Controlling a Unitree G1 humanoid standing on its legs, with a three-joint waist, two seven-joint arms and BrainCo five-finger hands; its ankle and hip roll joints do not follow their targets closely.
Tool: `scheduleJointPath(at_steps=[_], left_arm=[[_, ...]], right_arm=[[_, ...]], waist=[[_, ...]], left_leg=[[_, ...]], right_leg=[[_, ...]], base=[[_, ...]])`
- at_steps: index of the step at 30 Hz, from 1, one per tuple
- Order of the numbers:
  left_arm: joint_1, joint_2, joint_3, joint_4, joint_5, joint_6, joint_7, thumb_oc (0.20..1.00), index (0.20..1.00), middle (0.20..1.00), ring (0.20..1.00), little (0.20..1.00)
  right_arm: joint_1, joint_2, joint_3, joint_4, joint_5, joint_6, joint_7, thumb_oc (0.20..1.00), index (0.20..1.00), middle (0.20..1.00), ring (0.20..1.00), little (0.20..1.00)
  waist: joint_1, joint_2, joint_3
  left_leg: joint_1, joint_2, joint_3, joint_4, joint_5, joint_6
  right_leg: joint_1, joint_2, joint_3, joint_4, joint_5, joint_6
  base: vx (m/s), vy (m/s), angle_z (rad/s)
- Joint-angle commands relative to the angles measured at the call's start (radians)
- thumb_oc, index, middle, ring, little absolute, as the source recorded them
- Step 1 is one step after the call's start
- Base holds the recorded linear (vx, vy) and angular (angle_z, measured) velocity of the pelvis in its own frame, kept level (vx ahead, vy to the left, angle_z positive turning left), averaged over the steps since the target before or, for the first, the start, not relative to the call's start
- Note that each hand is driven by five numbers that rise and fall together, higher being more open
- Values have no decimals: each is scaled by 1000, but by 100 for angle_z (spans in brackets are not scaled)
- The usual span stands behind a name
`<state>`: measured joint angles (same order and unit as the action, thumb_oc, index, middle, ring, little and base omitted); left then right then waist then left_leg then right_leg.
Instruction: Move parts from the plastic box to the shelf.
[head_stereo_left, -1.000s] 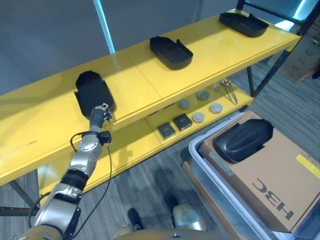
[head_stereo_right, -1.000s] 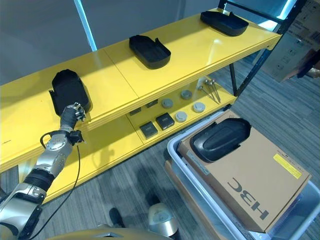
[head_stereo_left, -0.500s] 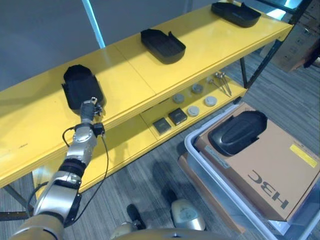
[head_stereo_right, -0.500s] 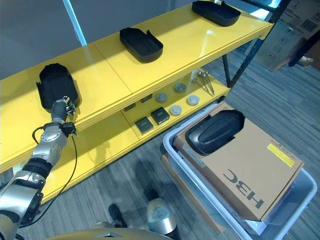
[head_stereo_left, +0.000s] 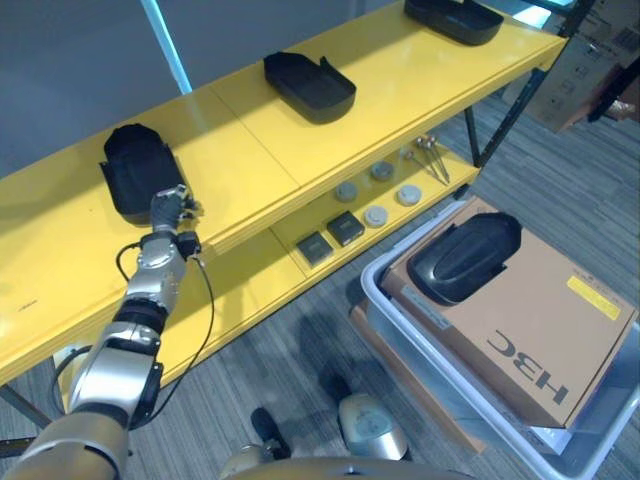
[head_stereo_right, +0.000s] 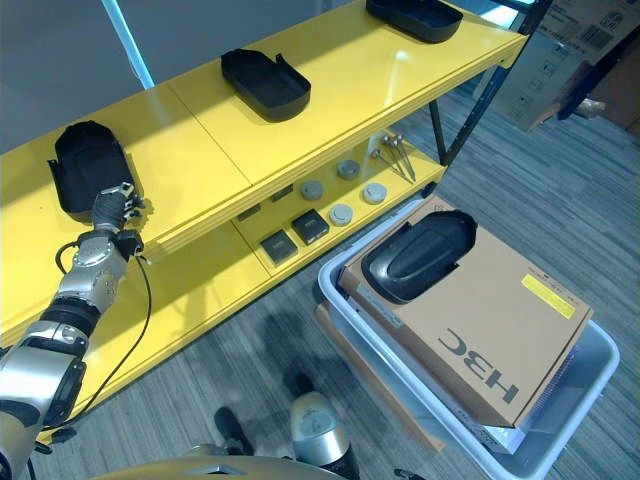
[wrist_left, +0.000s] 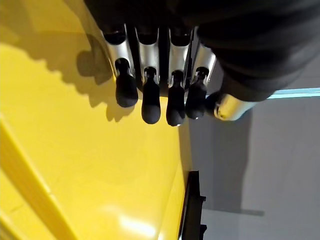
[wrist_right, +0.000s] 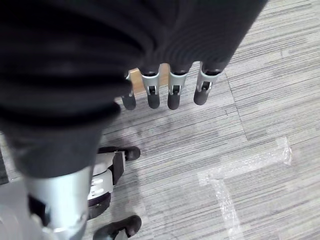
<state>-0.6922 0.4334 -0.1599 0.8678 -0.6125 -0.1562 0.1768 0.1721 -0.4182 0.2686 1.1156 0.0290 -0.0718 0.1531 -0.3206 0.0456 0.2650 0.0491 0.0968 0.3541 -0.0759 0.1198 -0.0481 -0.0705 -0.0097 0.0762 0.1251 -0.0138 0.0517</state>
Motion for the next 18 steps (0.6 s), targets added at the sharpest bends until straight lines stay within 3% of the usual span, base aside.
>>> scheduleJointPath(at_steps=[1,4,8,11,15,18], left_arm=[[18,47,21,-106,-39,-115,-49,1000,1000,1000,1000,1000],[219,-5,62,-275,-5,-139,-83,1000,1000,1000,1000,1000],[422,-32,75,-366,3,-133,-127,1000,1000,1000,1000,1000],[517,-55,69,-391,28,-89,-148,1000,1000,1000,1000,1000],[621,-78,-2,-350,20,-12,-225,1000,1000,1000,1000,1000],[672,-71,-37,-342,24,21,-257,1000,1000,1000,1000,1000]], right_arm=[[45,-13,32,18,-46,-11,2,1000,1000,1000,1000,1000],[50,-1,-11,23,-60,1,1,1000,1000,1000,1000,1000],[39,14,-46,28,-44,34,-5,1000,1000,1000,1000,1000],[37,28,-69,21,-22,72,-14,1000,1000,1000,1000,1000],[34,49,-123,56,-17,131,-54,1000,1000,1000,1000,1000],[49,59,-151,54,10,160,-83,1000,1000,1000,1000,1000]], waist=[[29,-43,-53],[83,-35,-78],[130,-29,-83],[154,-26,-84],[174,-22,-71],[169,-20,-60]], left_leg=[[4,68,-78,152,-129,-27],[6,54,-136,156,-136,-25],[8,33,-168,143,-138,-19],[15,13,-178,130,-142,-9],[28,-40,-174,114,-157,22],[46,-78,-148,86,-163,37]], right_leg=[[52,-64,3,-98,49,68],[74,-58,15,-125,57,61],[87,-62,11,-140,64,60],[97,-76,1,-145,70,69],[92,-127,-18,-145,111,113],[52,-172,-46,-169,180,157]], base=[[0,0,0],[-51,81,0],[-152,144,8],[-190,182,14],[-208,230,12],[-179,186,-14]])
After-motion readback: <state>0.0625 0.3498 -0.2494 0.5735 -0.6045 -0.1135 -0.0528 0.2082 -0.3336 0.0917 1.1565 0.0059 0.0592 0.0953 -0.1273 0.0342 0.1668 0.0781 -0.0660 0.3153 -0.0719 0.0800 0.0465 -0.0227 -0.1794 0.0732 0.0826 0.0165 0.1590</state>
